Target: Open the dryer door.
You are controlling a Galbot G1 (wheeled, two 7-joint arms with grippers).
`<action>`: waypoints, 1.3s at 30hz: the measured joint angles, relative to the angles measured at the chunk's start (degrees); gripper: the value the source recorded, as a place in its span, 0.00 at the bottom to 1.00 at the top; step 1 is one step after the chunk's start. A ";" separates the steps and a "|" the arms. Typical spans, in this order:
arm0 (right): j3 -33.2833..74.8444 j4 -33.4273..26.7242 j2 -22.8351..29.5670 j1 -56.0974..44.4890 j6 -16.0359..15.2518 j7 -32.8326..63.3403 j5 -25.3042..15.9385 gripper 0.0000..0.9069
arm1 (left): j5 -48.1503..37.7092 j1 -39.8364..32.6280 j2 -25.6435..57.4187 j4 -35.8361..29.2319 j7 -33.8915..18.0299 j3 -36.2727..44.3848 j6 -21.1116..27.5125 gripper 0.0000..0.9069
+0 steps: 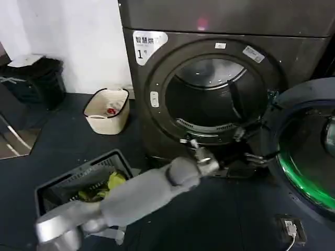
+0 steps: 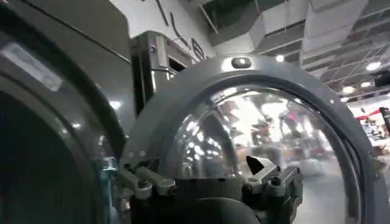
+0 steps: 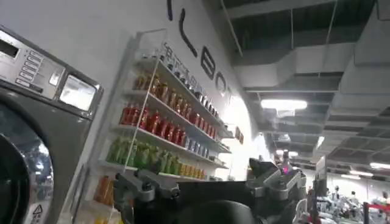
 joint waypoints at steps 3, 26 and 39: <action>0.06 0.49 -0.14 0.02 0.06 -0.28 -0.54 1.00 | -0.27 0.19 4.53 -2.91 -0.09 -0.02 -0.91 1.00; -1.01 5.00 -0.32 3.03 -0.73 0.00 -4.00 1.00 | -1.58 13.08 49.93 -24.17 3.95 -10.24 23.27 1.00; -4.15 3.88 -1.99 5.08 -0.57 -0.25 -4.12 1.00 | 12.49 21.03 62.74 -15.53 24.88 -20.11 33.30 1.00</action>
